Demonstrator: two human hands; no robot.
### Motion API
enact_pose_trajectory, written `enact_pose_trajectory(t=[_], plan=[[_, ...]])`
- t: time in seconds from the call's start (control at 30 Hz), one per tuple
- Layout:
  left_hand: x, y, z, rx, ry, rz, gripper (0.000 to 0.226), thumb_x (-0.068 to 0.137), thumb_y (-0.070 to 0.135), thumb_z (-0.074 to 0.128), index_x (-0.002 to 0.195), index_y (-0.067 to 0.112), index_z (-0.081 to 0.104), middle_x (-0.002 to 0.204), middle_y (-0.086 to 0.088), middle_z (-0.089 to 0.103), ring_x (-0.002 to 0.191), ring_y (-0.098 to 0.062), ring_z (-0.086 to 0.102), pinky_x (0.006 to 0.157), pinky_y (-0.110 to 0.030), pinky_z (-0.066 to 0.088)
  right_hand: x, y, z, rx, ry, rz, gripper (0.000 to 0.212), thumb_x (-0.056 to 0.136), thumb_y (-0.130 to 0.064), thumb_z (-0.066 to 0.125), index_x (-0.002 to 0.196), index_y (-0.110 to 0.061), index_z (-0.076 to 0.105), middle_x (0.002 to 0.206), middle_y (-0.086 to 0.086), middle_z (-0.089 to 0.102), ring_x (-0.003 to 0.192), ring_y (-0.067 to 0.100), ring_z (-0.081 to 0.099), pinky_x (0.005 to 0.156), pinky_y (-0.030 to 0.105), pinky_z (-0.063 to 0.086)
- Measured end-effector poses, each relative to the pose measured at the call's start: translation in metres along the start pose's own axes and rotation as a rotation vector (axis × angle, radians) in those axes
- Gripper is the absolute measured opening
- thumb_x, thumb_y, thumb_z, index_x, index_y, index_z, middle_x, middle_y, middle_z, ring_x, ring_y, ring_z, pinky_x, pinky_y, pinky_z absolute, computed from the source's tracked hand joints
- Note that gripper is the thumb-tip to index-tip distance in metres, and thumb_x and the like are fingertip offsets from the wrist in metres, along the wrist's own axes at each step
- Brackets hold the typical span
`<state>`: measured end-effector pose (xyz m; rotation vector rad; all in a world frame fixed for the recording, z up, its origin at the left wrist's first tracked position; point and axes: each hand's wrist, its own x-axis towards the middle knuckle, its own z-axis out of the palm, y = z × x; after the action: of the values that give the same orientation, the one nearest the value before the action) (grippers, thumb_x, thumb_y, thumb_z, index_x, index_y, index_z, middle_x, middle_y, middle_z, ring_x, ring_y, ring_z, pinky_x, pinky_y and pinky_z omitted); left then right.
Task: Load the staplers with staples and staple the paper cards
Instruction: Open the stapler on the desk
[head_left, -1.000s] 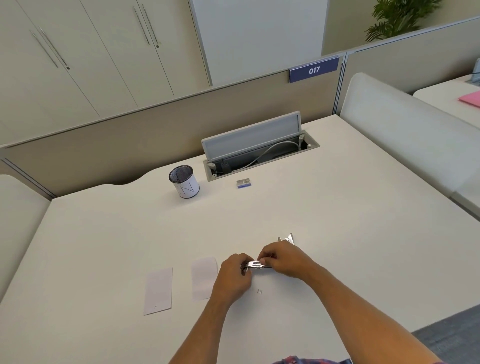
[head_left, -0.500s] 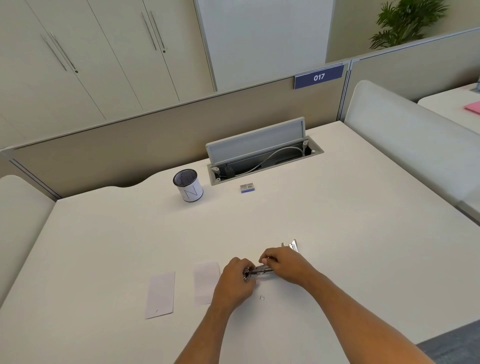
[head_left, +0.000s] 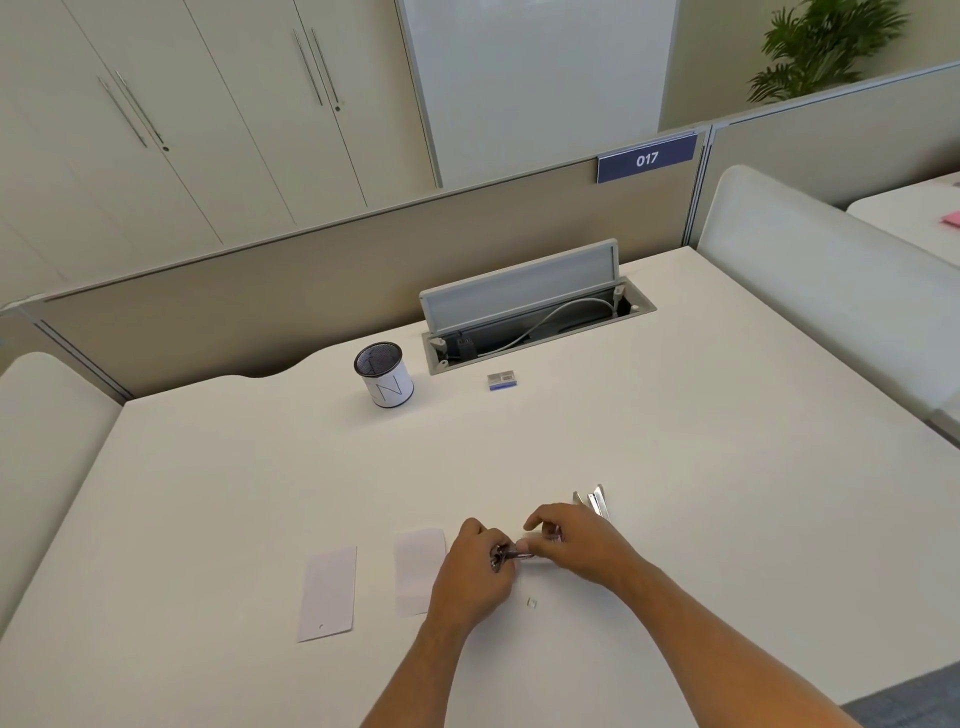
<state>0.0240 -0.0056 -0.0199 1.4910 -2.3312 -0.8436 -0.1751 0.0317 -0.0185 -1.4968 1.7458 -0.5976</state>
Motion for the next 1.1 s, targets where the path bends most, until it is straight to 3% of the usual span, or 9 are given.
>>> enact_pose_trajectory(t=[0.1,0.23,0.4,0.6,0.87,1.0,1.1], plan=[[0.001,0.0,0.0,-0.007,0.002,-0.006,0.021,0.089,0.039,0.064,0.105,0.027,0.069,0.1,0.011,0.05,0.085,-0.003,0.059,0.074,-0.023,0.053,0.001,0.003,0.0,-0.024,0.004,-0.028,0.045,0.072,-0.064,0.08,0.107,-0.036,0.069,0.092,-0.018,0.065,0.09,-0.002,0.06,0.088,0.022,0.048],[0.001,0.0,0.0,-0.01,0.017,-0.011,0.023,0.088,0.046,0.065,0.105,0.03,0.066,0.097,0.012,0.05,0.084,-0.003,0.058,0.071,-0.02,0.048,0.003,0.006,0.002,-0.086,0.014,-0.064,0.03,0.079,-0.055,0.079,0.103,-0.039,0.068,0.091,-0.02,0.064,0.087,-0.003,0.059,0.093,0.027,0.049],[0.002,-0.001,0.003,0.008,0.024,-0.005,0.021,0.089,0.045,0.063,0.101,0.028,0.065,0.095,0.011,0.051,0.084,-0.007,0.057,0.073,-0.025,0.05,0.004,0.006,0.004,-0.14,0.035,-0.092,0.03,0.083,-0.058,0.074,0.102,-0.036,0.07,0.092,-0.018,0.066,0.087,-0.002,0.058,0.076,0.018,0.042],[0.002,-0.002,0.004,0.013,0.021,-0.011,0.024,0.088,0.045,0.059,0.101,0.025,0.064,0.097,0.009,0.051,0.085,-0.01,0.058,0.076,-0.032,0.053,0.009,0.009,0.006,-0.171,0.058,-0.123,0.033,0.082,-0.063,0.069,0.096,-0.033,0.072,0.089,-0.013,0.065,0.086,0.005,0.06,0.078,0.028,0.049],[0.002,-0.002,0.005,0.007,0.032,-0.021,0.026,0.088,0.046,0.057,0.104,0.026,0.063,0.099,0.01,0.049,0.084,-0.01,0.058,0.076,-0.034,0.054,0.011,0.013,0.011,-0.137,0.127,-0.173,0.036,0.083,-0.056,0.074,0.113,-0.038,0.066,0.102,-0.018,0.066,0.098,0.0,0.058,0.086,0.02,0.045],[0.0,-0.003,0.005,0.015,0.031,-0.026,0.028,0.088,0.047,0.056,0.105,0.026,0.062,0.1,0.01,0.048,0.083,-0.01,0.058,0.075,-0.035,0.054,0.015,0.012,0.013,-0.227,0.149,-0.232,0.024,0.087,-0.049,0.073,0.102,-0.03,0.071,0.095,-0.014,0.062,0.092,0.006,0.055,0.078,0.013,0.034],[-0.001,-0.003,0.004,0.029,0.029,-0.022,0.029,0.088,0.045,0.056,0.109,0.026,0.063,0.101,0.011,0.047,0.084,-0.011,0.058,0.076,-0.033,0.054,0.017,0.016,0.015,-0.253,0.167,-0.258,0.025,0.087,-0.051,0.073,0.1,-0.03,0.073,0.096,-0.014,0.063,0.092,0.007,0.057,0.079,0.016,0.036]])
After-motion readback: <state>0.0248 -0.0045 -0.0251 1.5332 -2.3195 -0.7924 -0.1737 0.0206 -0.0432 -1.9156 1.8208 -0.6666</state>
